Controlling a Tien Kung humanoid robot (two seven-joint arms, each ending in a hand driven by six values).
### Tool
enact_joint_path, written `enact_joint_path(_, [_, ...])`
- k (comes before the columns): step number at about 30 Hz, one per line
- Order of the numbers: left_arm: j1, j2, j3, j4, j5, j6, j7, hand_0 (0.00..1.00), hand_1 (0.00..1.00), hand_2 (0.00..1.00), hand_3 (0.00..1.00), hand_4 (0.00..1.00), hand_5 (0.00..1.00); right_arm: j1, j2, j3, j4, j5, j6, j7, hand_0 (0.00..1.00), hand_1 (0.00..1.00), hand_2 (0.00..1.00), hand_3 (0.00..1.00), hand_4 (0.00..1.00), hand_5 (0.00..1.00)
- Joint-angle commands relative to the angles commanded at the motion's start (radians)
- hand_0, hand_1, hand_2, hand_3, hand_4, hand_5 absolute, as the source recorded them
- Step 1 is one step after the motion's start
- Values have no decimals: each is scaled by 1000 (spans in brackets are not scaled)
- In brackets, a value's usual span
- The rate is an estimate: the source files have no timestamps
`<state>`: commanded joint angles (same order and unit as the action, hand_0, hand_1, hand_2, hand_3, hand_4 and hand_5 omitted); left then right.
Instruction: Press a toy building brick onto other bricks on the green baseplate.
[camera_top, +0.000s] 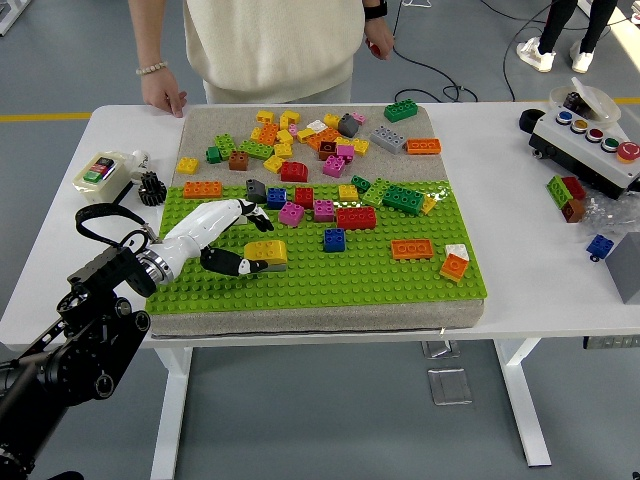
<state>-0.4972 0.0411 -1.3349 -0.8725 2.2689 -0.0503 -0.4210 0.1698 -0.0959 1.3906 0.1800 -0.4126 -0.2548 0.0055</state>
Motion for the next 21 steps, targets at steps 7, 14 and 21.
enact_joint_path(7, [-2,1,0,1,0,-1,-1,794,702,603,585,909,135,-1,0,-2,0,-1,0,-1,737,657,709,594,916,511])
enact_joint_path(14, [-5,1,0,2,0,-1,-1,793,702,599,584,906,133,0,1,-1,0,0,0,0,737,656,709,594,917,511])
enact_joint_path(21, [-7,1,-1,3,0,-2,-1,792,702,600,584,905,132,0,1,0,0,1,1,0,737,656,709,594,916,511])
